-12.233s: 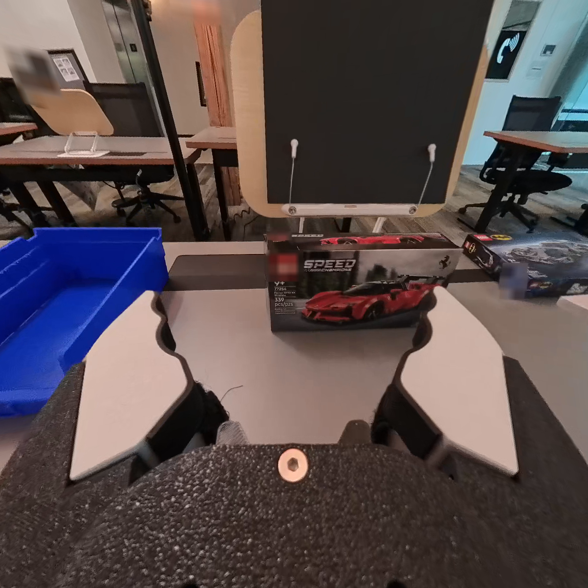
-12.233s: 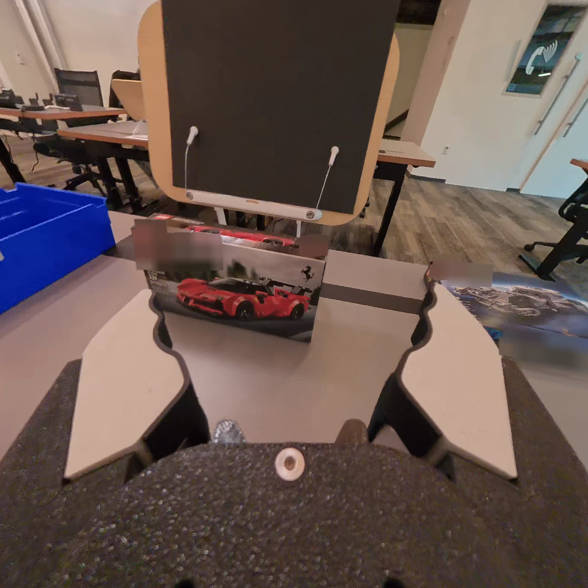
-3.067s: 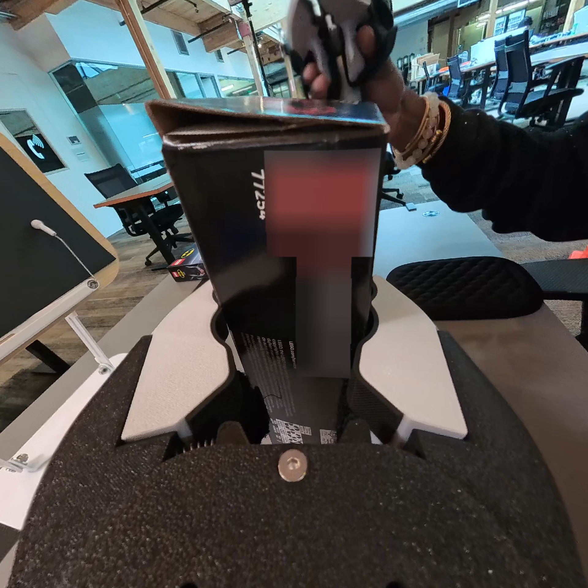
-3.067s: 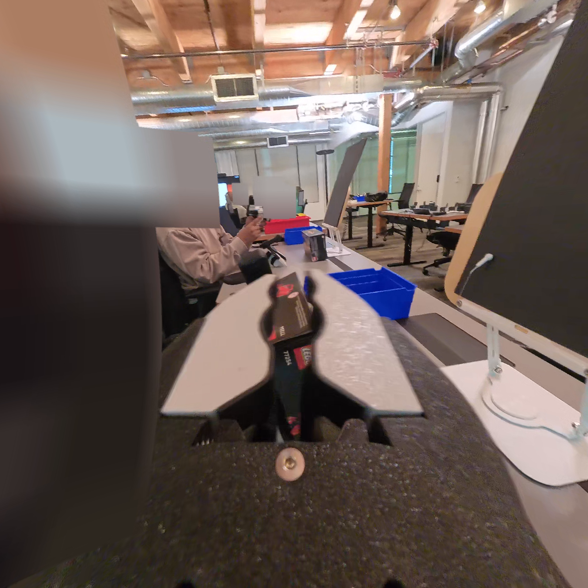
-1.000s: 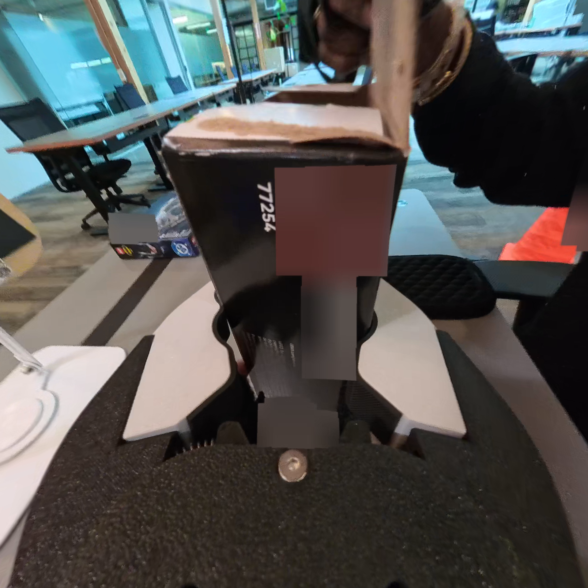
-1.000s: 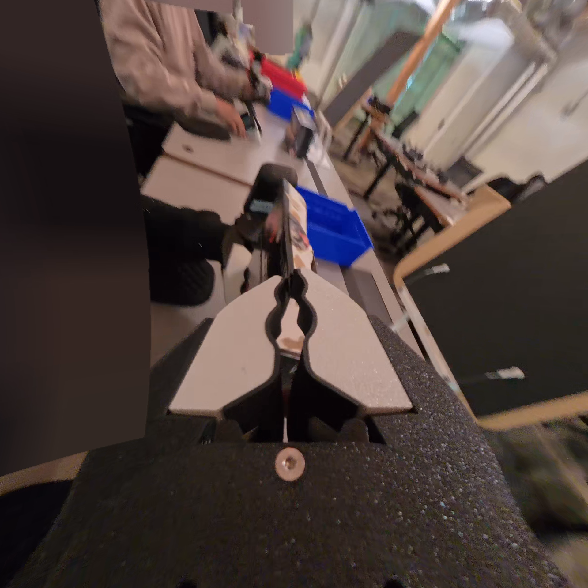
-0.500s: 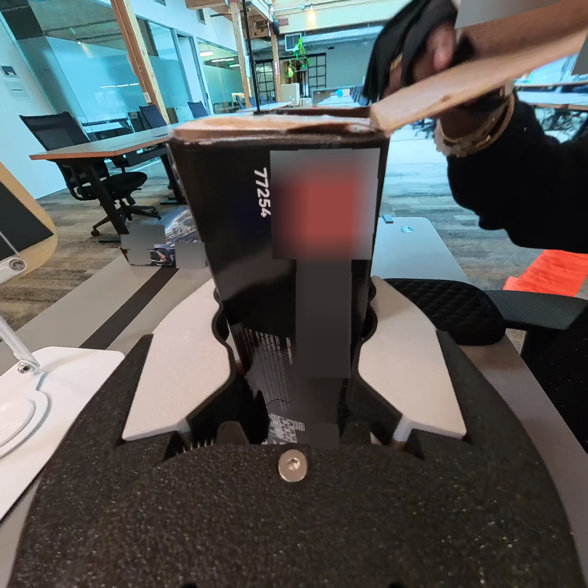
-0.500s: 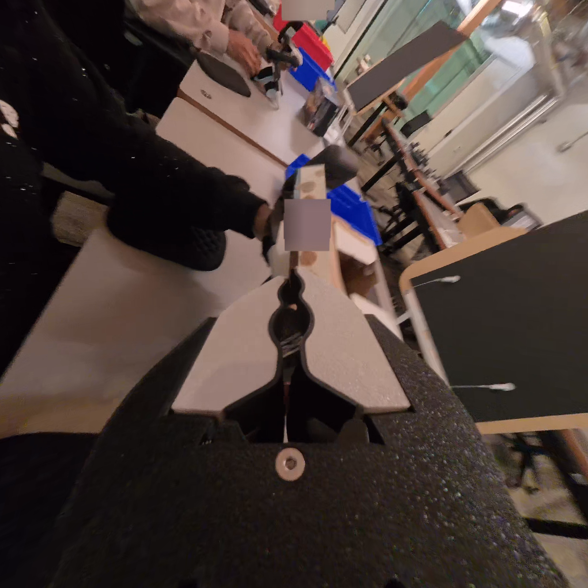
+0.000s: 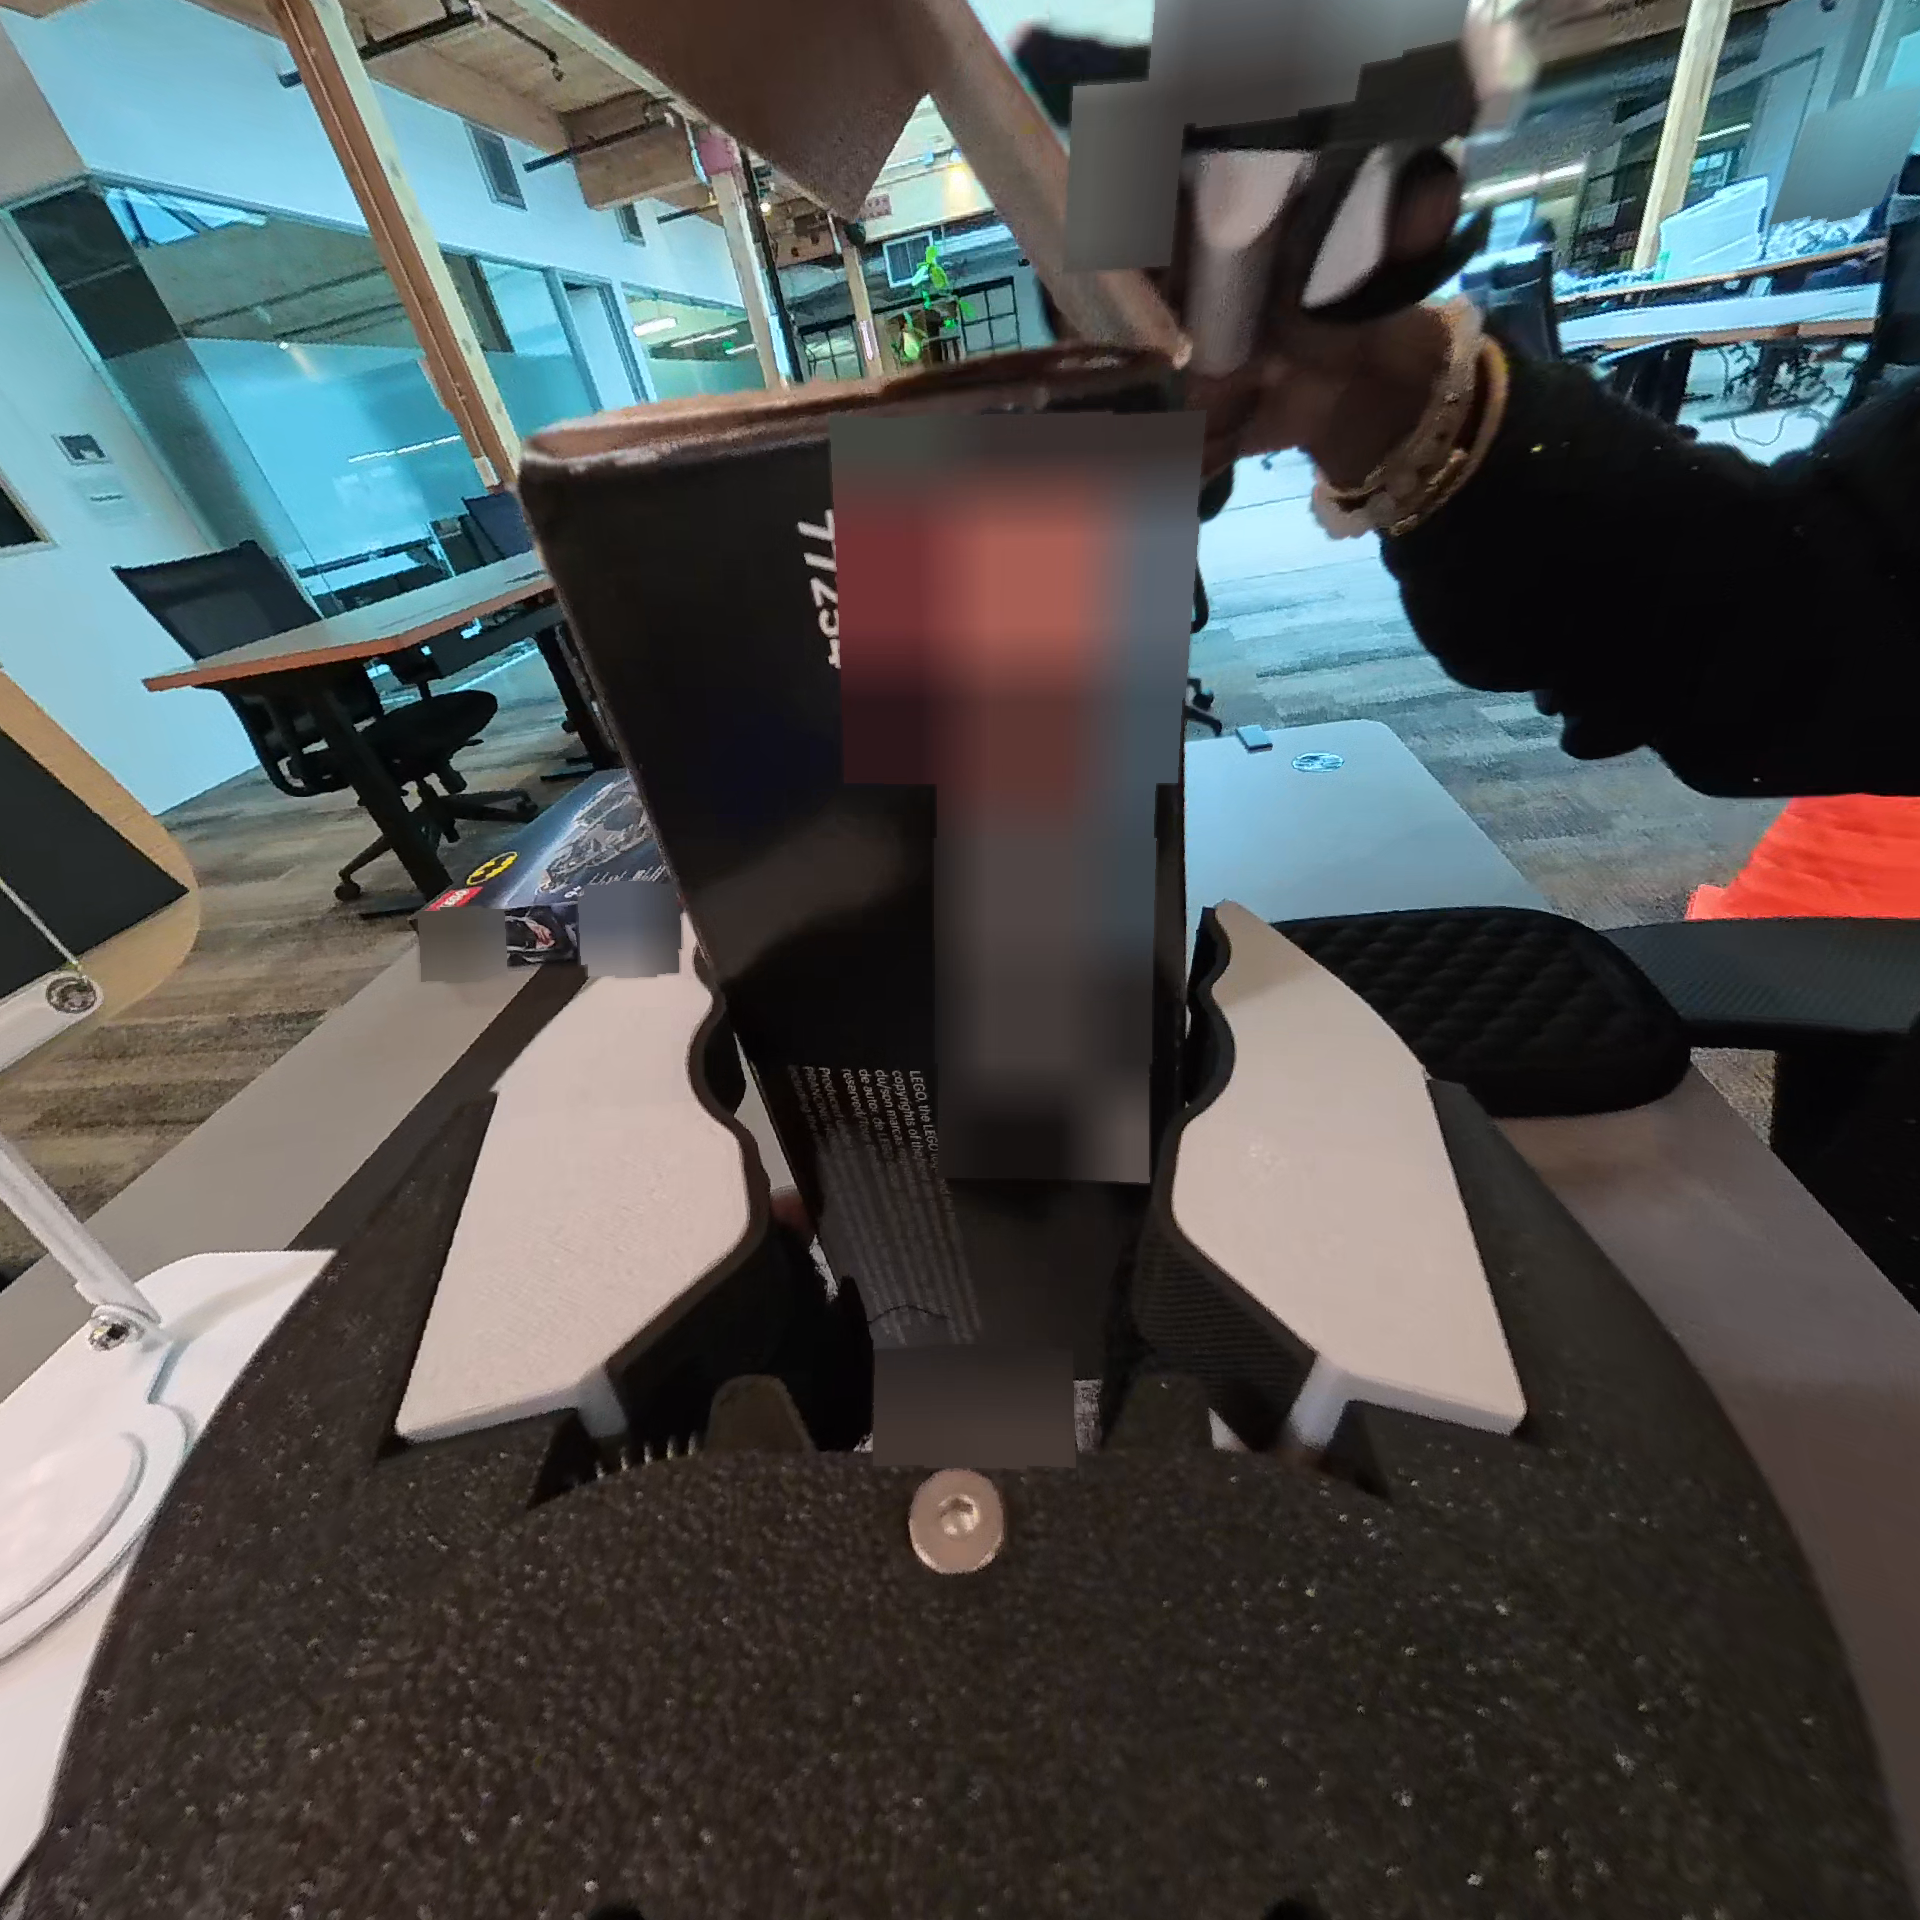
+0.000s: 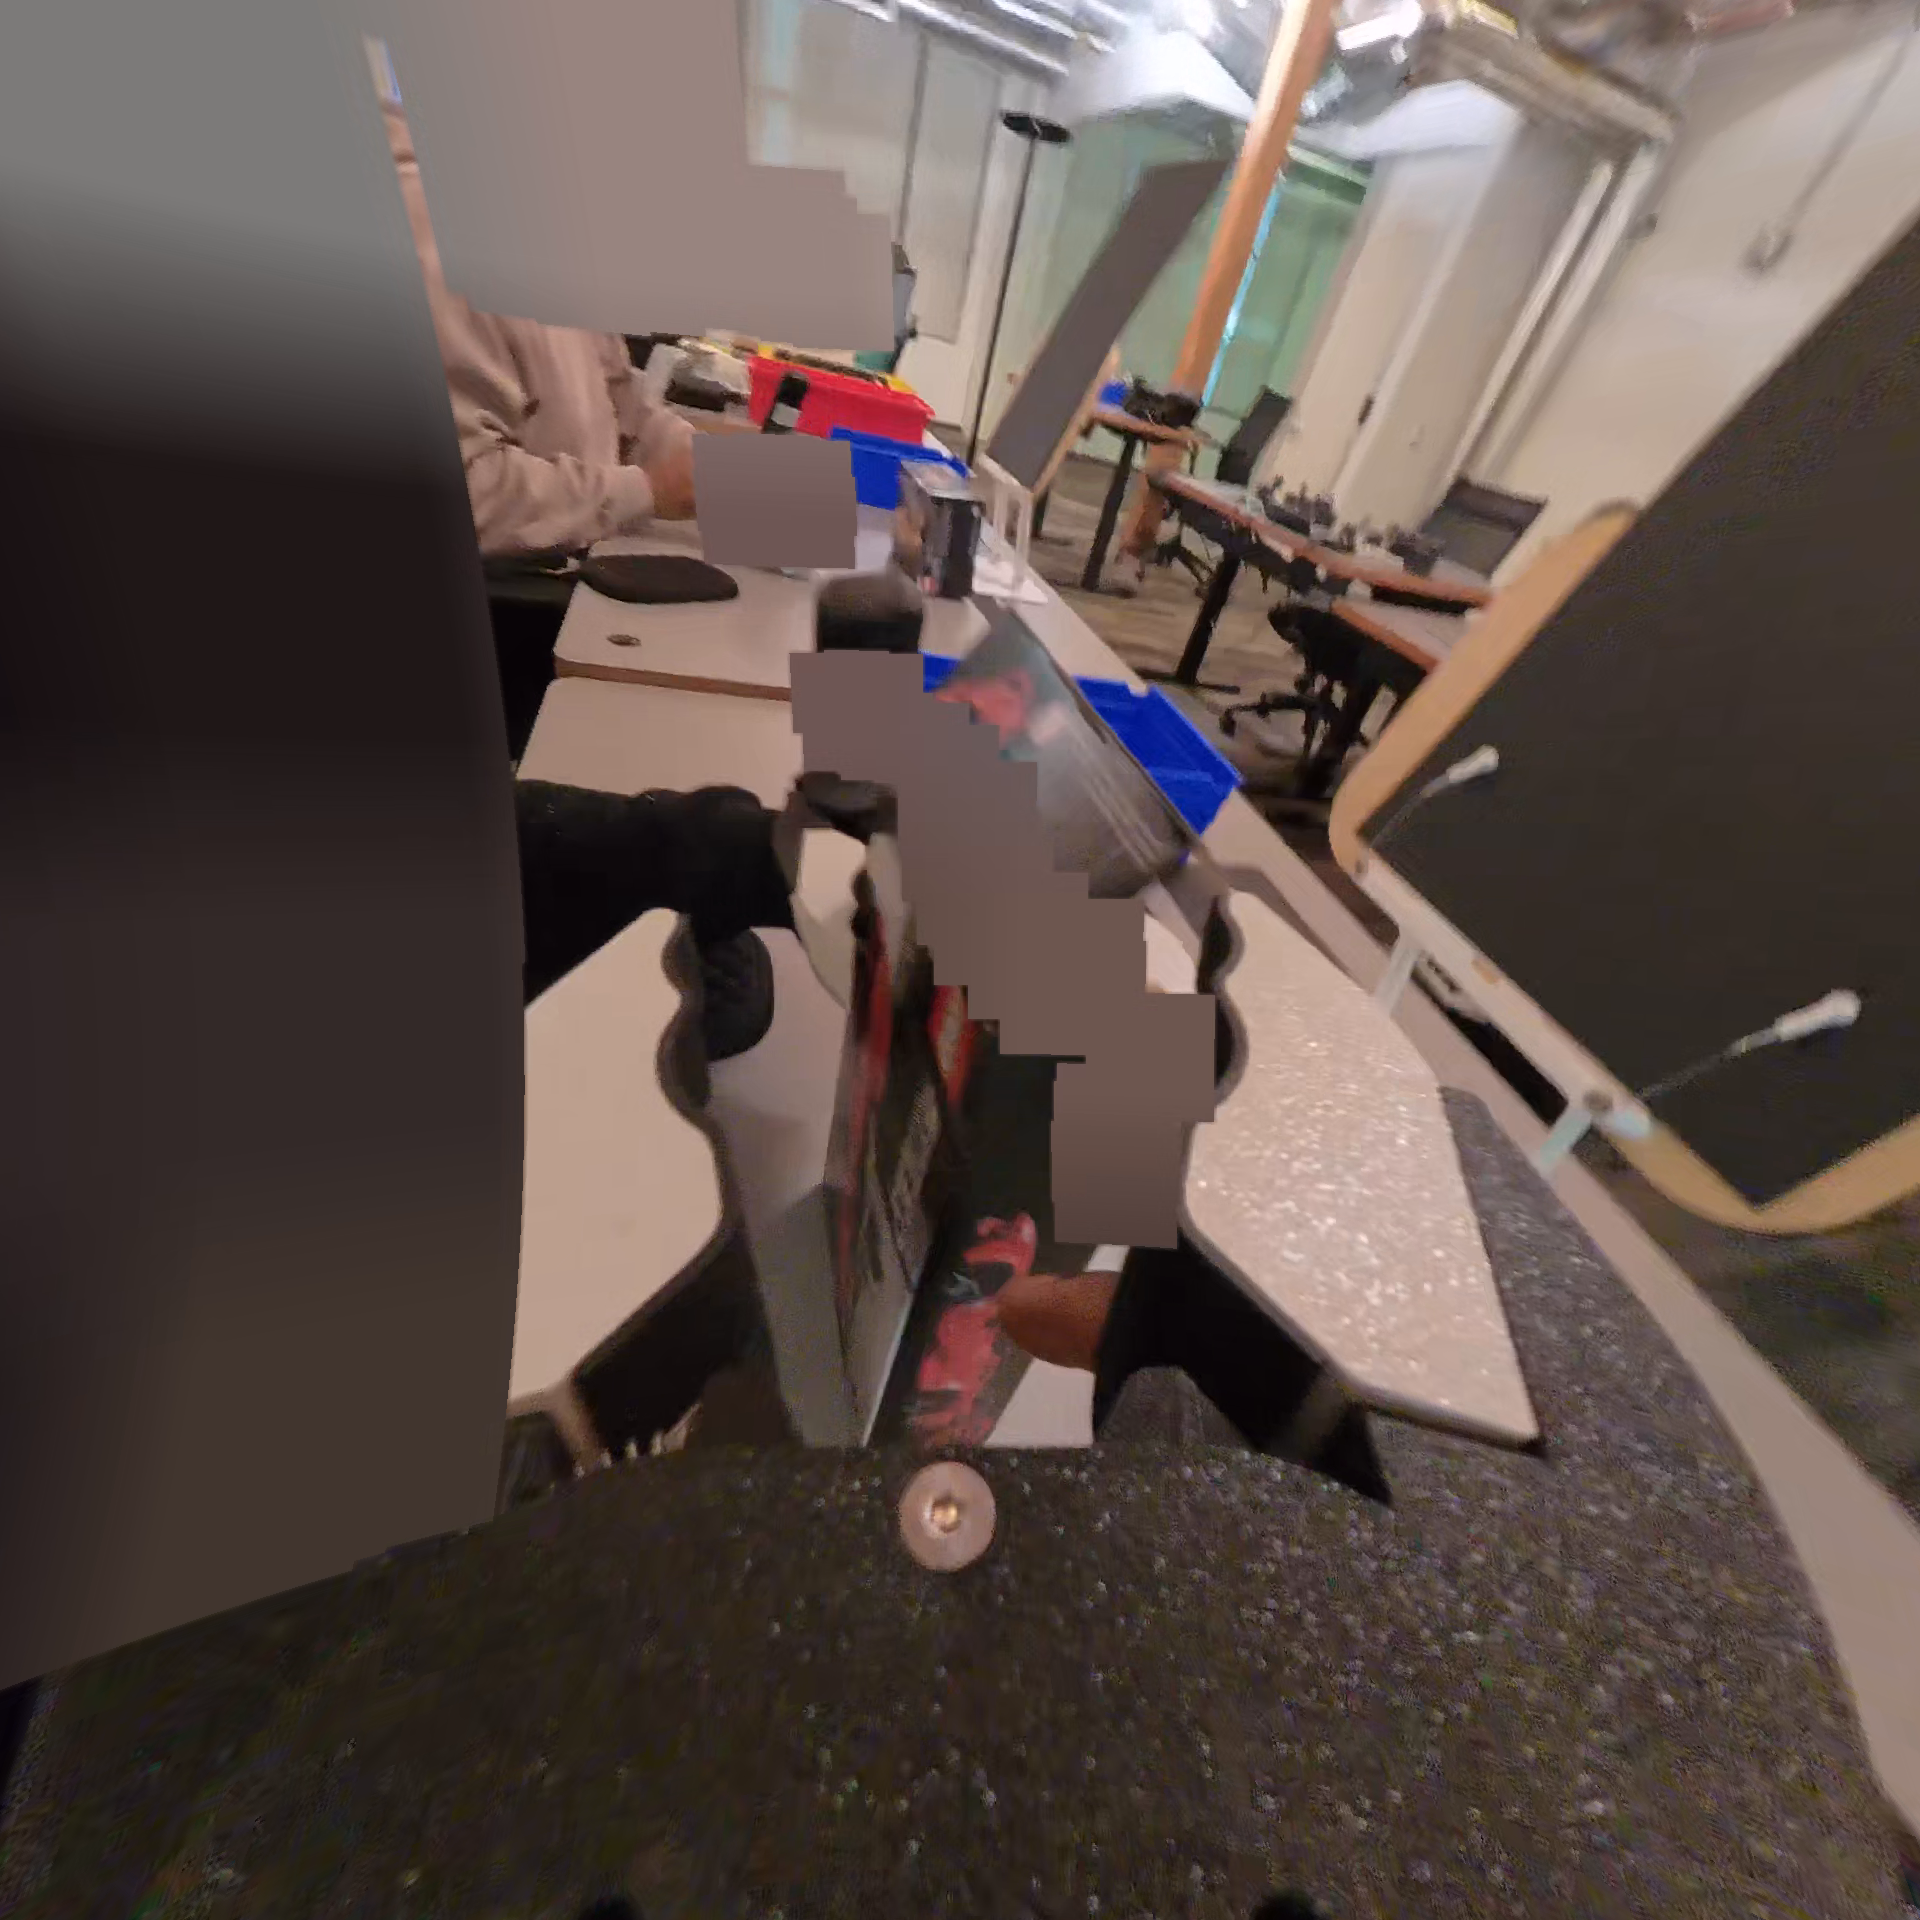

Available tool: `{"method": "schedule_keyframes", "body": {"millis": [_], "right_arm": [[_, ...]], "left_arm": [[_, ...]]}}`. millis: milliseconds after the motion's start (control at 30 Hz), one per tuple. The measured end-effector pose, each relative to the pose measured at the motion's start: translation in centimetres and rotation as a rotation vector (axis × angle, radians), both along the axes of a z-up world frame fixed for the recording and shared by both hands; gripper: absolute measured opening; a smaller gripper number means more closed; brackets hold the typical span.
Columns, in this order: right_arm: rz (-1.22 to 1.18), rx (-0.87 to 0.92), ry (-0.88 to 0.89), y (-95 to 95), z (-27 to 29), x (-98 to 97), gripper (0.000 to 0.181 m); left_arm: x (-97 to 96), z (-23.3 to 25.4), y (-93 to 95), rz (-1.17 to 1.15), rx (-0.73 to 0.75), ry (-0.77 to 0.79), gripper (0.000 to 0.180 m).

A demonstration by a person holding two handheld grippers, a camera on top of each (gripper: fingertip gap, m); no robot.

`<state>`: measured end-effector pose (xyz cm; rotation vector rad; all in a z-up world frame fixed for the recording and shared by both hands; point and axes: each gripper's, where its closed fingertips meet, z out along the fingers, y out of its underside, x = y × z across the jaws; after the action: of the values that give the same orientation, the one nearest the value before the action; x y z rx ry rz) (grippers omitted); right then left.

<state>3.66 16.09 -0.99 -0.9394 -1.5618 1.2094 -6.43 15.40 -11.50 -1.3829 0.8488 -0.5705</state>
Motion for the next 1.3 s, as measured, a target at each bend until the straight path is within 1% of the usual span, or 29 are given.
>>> {"method": "schedule_keyframes", "body": {"millis": [67,133,167,233,267,300,333,367,467,533,567,600,633,733,767,800,833,900,967,1033,1100,1133,1233,1300], "right_arm": [[-0.009,-0.041,-0.066,1.2,-1.6,-1.1,0.099],[-0.008,-0.047,-0.07,1.6,-2.3,-2.4,0.095],[-0.001,-0.037,-0.052,1.5,-2.1,-2.9,0.084],[0.034,0.02,0.017,0.6,-1.1,-3.3,0.05],[0.039,0.081,0.059,0.2,-0.6,-3.2,0.028],[0.055,0.161,0.087,-0.2,-0.4,-3.0,0.015],[0.061,0.253,0.104,-0.7,-0.5,-2.8,0.005],[0.077,0.359,0.118,-1.3,-0.9,-2.6,0.003],[0.039,0.682,0.163,-2.3,-2.2,-2.2,0.002],[0.024,0.786,0.169,-2.7,-2.8,-2.0,0.004],[0.017,0.817,0.175,-2.8,-2.9,-2.0,0.004],[0.006,0.842,0.182,-2.8,-2.9,-2.0,0.003],[0.001,0.853,0.181,-2.8,-2.9,-2.0,0.003],[0.01,0.888,0.186,-3.0,-2.9,-2.0,0.002],[0.006,0.904,0.185,-3.0,-2.9,-2.0,0.002],[0.003,0.918,0.182,-2.9,-3.0,-2.0,0.002],[0.002,0.928,0.179,-2.9,-3.0,-2.0,0.003],[0.004,0.939,0.178,-3.1,-3.1,-2.0,0.003],[0.002,0.947,0.18,-3.2,-3.2,-2.0,0.004],[0.0,0.946,0.181,-3.1,-3.4,-2.0,0.004],[0.0,0.947,0.181,-3.1,-3.5,-2.0,0.005],[0.001,0.953,0.176,-3.1,-3.7,-2.0,0.005],[0.002,0.97,0.165,-3.2,-4.0,-2.1,0.007],[0.008,0.983,0.154,-3.2,-4.4,-2.2,0.009]], "left_arm": [[0.0,0.0,-0.1,-0.009,0.005,-0.003,0.084],[0.0,0.0,-0.2,-0.014,0.01,-0.006,0.084],[0.0,0.1,-0.2,-0.011,0.008,-0.008,0.084],[-0.1,0.1,-0.1,-0.002,-0.004,0.001,0.084],[-0.1,0.1,-0.1,0.003,-0.01,0.004,0.084],[-0.1,0.1,0.0,0.005,-0.014,0.005,0.084],[-0.1,0.1,0.0,0.004,-0.016,0.003,0.084],[-0.2,0.1,0.1,0.004,-0.019,-0.001,0.084],[-0.2,0.1,0.0,-0.01,-0.028,-0.009,0.084],[-0.2,-0.1,-0.2,-0.03,-0.043,0.001,0.088],[-0.4,-0.2,-0.5,-0.047,-0.068,-0.001,0.093],[-0.4,0.3,-1.1,-0.093,-0.101,-0.043,0.101],[-0.8,1.3,-1.7,-0.129,-0.128,-0.116,0.111],[-3.8,7.0,-3.3,-0.168,-0.13,-0.422,0.123],[-4.9,9.3,-3.9,-0.166,-0.119,-0.527,0.12],[-6.0,10.7,-3.5,-0.106,-0.161,-0.595,0.119],[-6.5,11.1,-3.0,-0.056,-0.225,-0.609,0.12],[-5.6,9.9,-2.3,-0.014,-0.347,-0.506,0.124],[-3.4,7.9,-1.8,-0.004,-0.445,-0.384,0.133],[-1.4,6.3,-1.7,-0.015,-0.5,-0.292,0.14],[-0.1,5.3,-1.5,-0.008,-0.51,-0.233,0.144],[0.2,5.0,-1.4,-0.009,-0.508,-0.218,0.142],[0.4,5.2,-1.3,-0.06,-0.481,-0.261,0.122],[0.3,5.0,-1.2,-0.071,-0.447,-0.257,0.115]]}}
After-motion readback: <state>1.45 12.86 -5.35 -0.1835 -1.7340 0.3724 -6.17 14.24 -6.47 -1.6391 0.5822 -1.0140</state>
